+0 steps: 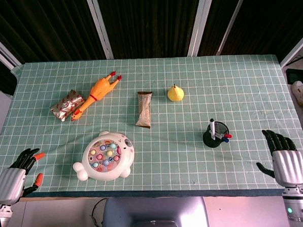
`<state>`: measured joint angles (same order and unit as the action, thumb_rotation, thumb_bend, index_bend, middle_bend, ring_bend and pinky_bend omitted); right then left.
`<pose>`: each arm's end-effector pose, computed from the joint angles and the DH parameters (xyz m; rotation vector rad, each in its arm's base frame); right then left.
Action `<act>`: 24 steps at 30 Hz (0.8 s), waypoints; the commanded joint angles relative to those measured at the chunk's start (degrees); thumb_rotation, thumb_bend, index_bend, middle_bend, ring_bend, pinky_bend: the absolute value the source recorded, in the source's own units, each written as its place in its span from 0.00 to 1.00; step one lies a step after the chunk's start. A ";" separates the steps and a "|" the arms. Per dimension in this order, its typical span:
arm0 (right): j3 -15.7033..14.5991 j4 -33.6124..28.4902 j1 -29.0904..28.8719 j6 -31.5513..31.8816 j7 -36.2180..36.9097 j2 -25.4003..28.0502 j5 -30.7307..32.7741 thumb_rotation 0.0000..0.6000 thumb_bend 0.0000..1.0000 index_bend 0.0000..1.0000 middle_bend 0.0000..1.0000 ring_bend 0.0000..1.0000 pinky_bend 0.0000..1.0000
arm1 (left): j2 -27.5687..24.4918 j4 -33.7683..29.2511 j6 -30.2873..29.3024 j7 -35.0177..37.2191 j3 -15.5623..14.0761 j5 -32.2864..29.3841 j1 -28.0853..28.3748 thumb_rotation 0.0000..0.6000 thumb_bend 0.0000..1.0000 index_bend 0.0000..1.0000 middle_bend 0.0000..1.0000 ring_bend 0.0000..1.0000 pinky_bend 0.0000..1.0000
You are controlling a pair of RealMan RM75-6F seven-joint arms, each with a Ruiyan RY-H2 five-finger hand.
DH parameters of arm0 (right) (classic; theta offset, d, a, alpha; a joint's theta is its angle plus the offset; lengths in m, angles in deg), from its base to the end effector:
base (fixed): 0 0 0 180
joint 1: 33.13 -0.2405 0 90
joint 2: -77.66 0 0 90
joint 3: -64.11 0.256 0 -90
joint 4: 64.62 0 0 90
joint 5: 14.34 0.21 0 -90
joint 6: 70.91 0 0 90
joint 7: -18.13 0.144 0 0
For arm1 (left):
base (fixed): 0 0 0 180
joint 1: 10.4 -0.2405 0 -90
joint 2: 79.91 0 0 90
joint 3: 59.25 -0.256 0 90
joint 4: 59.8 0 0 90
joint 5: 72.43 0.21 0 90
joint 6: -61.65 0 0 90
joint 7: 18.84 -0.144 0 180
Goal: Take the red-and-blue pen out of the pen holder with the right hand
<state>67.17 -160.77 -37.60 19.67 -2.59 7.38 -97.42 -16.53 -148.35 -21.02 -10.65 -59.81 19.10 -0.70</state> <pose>-0.2912 -0.1771 0.1357 1.3445 -0.7333 0.7724 -0.3051 0.1947 0.1507 -1.5466 -0.9393 -0.9868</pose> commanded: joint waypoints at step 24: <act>6.83 2.24 -9.23 -12.53 -1.44 0.81 4.31 1.00 0.33 0.52 0.81 0.88 0.80 | -1.24 -0.96 0.40 1.03 -0.52 0.07 -0.17 1.00 0.46 0.24 0.11 0.07 0.37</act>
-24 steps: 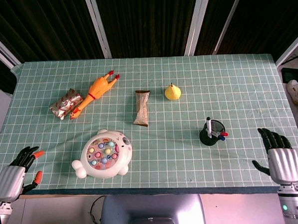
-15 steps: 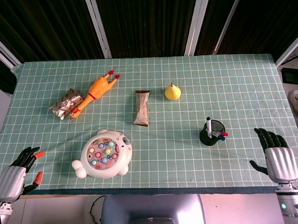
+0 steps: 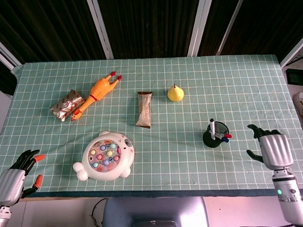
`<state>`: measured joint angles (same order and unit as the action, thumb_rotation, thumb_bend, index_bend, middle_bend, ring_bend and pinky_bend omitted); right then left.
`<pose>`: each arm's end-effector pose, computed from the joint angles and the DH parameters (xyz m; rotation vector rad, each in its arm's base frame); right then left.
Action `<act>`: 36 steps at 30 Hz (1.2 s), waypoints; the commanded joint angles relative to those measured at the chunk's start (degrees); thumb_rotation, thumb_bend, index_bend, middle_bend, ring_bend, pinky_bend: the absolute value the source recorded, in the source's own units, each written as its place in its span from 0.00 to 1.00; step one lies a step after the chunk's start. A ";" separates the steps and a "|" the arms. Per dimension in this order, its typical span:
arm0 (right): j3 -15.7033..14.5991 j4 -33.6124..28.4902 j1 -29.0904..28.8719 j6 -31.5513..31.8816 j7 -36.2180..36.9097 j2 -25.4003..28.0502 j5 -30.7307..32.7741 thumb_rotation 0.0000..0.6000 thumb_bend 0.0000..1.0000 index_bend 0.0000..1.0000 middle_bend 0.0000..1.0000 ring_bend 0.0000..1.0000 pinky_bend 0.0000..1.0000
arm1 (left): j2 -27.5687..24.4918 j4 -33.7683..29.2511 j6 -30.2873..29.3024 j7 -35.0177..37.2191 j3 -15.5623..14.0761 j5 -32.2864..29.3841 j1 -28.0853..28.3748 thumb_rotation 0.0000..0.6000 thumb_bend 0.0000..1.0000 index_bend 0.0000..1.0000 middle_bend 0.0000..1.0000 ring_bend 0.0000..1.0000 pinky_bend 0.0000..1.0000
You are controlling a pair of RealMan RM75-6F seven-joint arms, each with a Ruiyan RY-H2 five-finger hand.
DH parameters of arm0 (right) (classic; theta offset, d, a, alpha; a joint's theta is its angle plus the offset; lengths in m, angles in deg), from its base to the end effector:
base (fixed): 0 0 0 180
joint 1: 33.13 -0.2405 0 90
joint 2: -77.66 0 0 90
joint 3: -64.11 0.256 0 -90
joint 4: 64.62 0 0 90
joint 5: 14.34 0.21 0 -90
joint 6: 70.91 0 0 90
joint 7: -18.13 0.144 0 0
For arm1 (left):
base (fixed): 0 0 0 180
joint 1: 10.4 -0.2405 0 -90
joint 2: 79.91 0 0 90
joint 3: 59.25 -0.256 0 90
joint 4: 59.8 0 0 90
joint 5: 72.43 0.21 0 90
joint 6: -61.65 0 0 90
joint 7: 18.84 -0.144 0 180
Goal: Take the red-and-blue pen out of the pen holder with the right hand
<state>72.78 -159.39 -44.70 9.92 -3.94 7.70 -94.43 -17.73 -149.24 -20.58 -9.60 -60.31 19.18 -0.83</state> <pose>-0.2760 -0.2338 0.1323 1.4347 -0.6939 0.7832 -0.3055 0.1918 0.1539 -1.5495 -0.9642 -0.9818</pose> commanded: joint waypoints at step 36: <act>-0.45 5.87 -13.67 -20.38 5.88 -0.39 5.23 1.00 0.48 0.62 0.93 1.00 0.94 | -0.29 -0.69 0.76 -0.80 -0.53 0.63 0.17 1.00 0.46 0.24 0.11 0.07 0.37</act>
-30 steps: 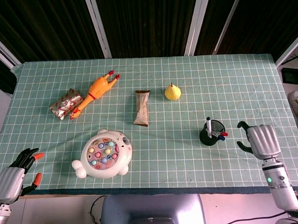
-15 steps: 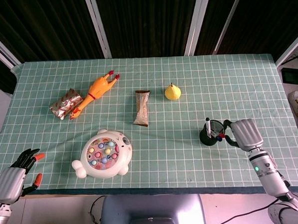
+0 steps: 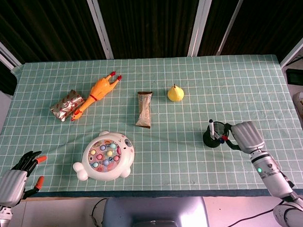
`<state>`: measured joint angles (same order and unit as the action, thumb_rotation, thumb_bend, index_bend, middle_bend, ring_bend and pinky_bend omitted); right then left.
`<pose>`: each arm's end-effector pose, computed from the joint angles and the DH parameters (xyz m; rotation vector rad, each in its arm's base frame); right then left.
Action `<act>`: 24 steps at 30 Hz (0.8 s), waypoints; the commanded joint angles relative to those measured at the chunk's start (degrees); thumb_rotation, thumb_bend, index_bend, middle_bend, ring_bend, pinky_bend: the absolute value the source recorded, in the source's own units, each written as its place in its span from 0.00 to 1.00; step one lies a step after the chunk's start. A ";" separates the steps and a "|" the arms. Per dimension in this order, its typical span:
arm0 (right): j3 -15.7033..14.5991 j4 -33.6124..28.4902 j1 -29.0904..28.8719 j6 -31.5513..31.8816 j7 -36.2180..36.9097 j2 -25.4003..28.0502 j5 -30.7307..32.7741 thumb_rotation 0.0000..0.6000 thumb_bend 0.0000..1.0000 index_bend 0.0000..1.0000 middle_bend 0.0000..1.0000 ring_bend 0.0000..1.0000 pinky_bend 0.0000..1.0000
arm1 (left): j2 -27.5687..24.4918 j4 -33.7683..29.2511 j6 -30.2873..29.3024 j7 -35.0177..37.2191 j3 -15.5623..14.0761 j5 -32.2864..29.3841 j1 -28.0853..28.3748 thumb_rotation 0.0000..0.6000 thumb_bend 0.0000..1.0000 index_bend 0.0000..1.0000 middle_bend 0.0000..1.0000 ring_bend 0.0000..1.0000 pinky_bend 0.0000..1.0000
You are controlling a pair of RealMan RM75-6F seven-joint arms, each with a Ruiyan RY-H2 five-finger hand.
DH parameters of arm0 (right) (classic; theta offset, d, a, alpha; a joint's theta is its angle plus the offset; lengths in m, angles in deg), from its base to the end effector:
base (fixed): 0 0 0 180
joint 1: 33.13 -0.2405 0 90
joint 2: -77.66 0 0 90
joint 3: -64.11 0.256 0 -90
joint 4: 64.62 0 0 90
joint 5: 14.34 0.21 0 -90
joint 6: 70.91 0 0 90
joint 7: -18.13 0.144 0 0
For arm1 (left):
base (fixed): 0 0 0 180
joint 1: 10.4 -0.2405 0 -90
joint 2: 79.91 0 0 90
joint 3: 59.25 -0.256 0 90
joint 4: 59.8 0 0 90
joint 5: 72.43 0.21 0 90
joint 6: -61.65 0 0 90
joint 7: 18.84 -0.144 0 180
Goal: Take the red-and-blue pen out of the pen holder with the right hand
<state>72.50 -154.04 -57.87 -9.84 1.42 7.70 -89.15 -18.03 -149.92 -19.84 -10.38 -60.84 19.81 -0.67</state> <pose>-0.2621 -0.2981 0.0976 1.7036 -0.8104 0.7197 -0.3036 0.1899 0.1509 -1.5756 -0.9685 -0.9668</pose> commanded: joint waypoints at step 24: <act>-1.58 3.57 -1.79 -0.32 4.23 -2.18 -1.17 1.00 0.69 0.72 0.93 1.00 0.94 | -0.05 0.14 0.03 0.47 -0.19 0.38 0.08 1.00 0.46 0.24 0.11 0.07 0.37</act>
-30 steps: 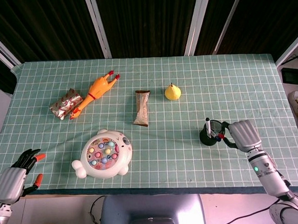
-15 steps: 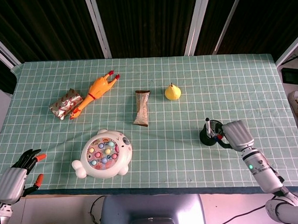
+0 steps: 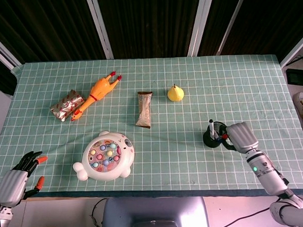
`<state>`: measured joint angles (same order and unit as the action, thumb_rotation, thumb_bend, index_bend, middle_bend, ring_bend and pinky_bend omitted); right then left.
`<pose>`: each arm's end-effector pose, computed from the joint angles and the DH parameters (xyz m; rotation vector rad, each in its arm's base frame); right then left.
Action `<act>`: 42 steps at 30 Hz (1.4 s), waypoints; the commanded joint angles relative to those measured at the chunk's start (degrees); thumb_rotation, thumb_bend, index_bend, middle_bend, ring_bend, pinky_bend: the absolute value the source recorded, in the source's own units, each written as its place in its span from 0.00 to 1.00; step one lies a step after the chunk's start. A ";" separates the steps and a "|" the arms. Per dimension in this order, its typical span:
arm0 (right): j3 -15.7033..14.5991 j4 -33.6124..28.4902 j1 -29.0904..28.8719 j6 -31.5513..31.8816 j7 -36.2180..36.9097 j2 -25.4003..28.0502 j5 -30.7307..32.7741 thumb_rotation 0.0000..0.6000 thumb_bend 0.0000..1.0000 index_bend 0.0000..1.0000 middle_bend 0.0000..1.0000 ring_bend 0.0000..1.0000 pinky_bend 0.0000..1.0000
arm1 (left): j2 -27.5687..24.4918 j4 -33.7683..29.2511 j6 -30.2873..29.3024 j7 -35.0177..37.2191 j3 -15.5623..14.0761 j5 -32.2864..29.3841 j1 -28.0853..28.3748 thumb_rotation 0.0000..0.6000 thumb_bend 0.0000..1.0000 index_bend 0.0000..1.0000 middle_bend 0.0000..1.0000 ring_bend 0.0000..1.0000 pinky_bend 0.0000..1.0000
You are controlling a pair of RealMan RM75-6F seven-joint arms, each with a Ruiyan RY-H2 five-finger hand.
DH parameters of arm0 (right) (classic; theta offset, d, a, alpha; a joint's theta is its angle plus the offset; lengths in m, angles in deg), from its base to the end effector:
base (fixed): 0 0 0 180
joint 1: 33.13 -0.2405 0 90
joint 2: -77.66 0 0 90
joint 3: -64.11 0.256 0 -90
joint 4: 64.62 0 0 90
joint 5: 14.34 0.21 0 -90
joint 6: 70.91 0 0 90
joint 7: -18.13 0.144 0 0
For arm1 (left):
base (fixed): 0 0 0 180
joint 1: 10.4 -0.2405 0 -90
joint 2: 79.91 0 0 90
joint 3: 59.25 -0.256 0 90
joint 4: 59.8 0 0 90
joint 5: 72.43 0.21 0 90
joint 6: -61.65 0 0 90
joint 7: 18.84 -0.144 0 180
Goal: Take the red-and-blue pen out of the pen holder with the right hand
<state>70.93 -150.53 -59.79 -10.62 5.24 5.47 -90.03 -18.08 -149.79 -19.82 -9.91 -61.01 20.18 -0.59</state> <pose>-0.2639 -0.3042 0.0848 1.7316 -0.8388 0.7412 -0.3034 0.1895 0.1506 -1.5820 -0.9724 -0.9710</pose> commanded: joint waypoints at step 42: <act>6.57 16.65 -13.93 -2.67 -19.80 -20.06 1.20 1.00 0.73 0.80 0.93 1.00 0.94 | -0.41 0.20 0.49 1.33 -0.17 -0.16 0.24 1.00 0.46 0.24 0.11 0.07 0.37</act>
<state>77.35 -136.68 -72.18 -10.78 -13.29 -12.48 -91.22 -18.48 -149.58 -19.33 -8.57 -61.18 20.02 -0.35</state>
